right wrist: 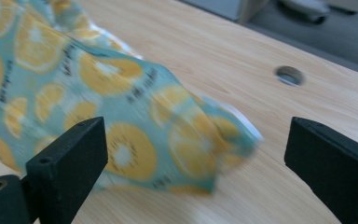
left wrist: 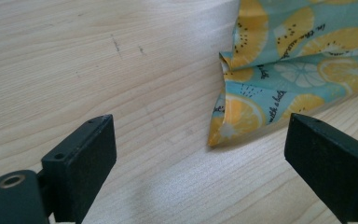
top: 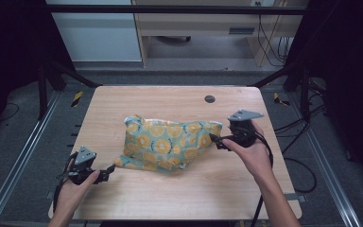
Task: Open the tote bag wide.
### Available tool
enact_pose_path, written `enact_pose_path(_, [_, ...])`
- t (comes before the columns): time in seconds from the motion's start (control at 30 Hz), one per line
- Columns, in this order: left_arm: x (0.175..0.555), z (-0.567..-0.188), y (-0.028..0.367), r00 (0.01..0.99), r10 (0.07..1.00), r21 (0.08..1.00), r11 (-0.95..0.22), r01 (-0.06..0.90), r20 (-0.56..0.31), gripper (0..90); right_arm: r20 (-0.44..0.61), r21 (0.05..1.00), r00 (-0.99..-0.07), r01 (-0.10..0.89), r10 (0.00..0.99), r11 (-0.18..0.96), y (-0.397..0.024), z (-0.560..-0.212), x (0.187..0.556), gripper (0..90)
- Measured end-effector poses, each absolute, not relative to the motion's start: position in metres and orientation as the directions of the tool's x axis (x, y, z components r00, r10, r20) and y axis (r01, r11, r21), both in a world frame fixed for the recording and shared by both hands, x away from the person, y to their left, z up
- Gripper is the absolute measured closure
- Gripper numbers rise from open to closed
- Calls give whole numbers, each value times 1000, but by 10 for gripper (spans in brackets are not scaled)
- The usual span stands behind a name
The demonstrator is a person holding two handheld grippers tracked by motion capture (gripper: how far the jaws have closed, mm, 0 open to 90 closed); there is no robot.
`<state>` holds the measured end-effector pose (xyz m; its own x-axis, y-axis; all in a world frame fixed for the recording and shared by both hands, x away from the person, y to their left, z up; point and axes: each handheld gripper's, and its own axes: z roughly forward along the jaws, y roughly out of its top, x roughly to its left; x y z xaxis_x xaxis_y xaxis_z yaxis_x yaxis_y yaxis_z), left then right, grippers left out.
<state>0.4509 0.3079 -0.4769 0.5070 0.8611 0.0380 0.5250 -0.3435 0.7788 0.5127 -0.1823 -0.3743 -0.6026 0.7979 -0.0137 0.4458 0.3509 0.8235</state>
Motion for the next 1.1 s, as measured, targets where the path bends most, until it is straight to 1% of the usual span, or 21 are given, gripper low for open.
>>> enact_pose_path(0.03, [451,-477,306,513,856,773,-364,520,58,84,-12,812,-631,446,775,376,-176,-372,519,68])
enact_pose_path(0.07, [450,-476,304,521,849,767,-391,508,88,82,-6,794,-664,452,748,407,-164,-370,533,92])
enact_pose_path(0.13, [450,-475,302,530,846,776,-374,508,60,81,19,785,-679,464,733,409,-160,-372,543,98])
enact_pose_path(0.17, [450,-475,302,530,846,776,-374,508,60,81,19,785,-679,464,733,409,-160,-372,543,98])
enact_pose_path(0.2, [450,-475,299,539,840,772,-385,505,66,81,49,776,-686,483,726,405,-155,-376,552,108])
enact_pose_path(0.3, [449,-475,297,543,835,768,-401,500,82,81,61,765,-701,491,711,418,-151,-379,556,123])
enact_pose_path(0.33, [448,-475,296,546,833,767,-406,497,88,81,68,759,-717,488,693,431,-149,-382,556,187])
enact_pose_path(0.37, [448,-474,295,546,833,768,-407,495,90,81,68,759,-717,488,693,431,-149,-382,556,187])
enact_pose_path(0.4, [447,-474,295,548,832,766,-411,494,94,81,104,760,-730,496,675,419,-149,-386,556,211])
enact_pose_path(0.43, [447,-474,294,545,833,766,-410,495,94,81,104,760,-730,496,675,419,-149,-386,556,211])
enact_pose_path(0.47, [447,-473,294,542,836,770,-405,493,93,81,91,750,-744,488,662,446,-148,-389,555,328])
enact_pose_path(0.5, [447,-472,293,539,837,774,-402,490,93,81,88,743,-752,486,653,460,-147,-390,554,383])
enact_pose_path(0.53, [447,-472,293,537,839,776,-396,491,89,81,83,737,-763,480,640,476,-147,-390,553,467])
enact_pose_path(0.67, [447,-472,294,527,845,774,-395,496,93,83,73,731,-778,468,624,497,-147,-387,550,730])
enact_pose_path(0.7, [448,-472,294,523,847,773,-394,497,95,84,73,730,-782,464,619,501,-148,-387,549,783])
enact_pose_path(0.73, [448,-472,294,524,846,769,-398,500,98,86,80,733,-786,463,613,499,-147,-386,548,818])
enact_pose_path(0.83, [448,-472,295,524,847,769,-397,501,96,86,75,754,-797,439,600,488,-146,-381,544,874])
enact_pose_path(1.0, [449,-471,295,525,847,773,-385,504,80,89,56,794,-796,401,603,456,-142,-368,535,890])
enact_pose_path(1.1, [448,-469,297,517,852,780,-379,497,84,90,11,807,-801,361,599,467,-140,-362,528,895])
